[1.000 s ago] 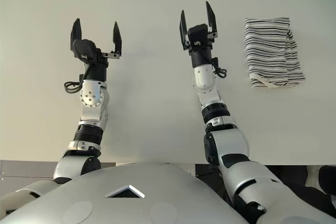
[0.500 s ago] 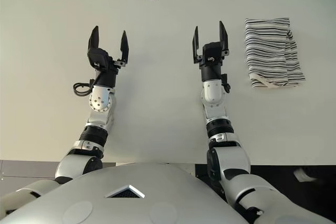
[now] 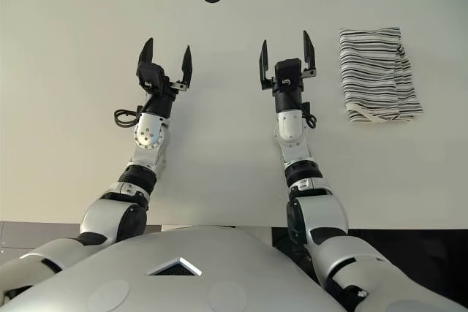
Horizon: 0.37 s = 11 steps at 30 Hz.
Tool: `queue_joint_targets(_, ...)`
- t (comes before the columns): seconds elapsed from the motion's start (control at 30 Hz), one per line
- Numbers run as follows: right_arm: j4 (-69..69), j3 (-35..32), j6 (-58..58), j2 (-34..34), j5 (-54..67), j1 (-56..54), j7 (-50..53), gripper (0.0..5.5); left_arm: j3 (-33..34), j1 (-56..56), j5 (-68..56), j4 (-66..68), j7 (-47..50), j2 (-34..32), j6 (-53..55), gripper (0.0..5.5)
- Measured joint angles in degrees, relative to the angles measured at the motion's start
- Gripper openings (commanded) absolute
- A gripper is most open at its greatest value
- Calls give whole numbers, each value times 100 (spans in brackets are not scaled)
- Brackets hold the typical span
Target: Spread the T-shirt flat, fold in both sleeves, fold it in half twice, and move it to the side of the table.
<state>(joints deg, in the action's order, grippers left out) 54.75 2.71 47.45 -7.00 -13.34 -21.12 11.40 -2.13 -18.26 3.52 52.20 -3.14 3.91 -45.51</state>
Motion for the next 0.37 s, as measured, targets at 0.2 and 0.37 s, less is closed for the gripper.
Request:
queue_joint_targets(0.2,447,5,202,-44,-6,-216,215,425,54,-390,-1,688,-35,95,-60,506)
queue_joint_targets(0.37,523,-24,348,-80,-9,-261,443,425,63,-643,3,1090,-36,278,-66,506)
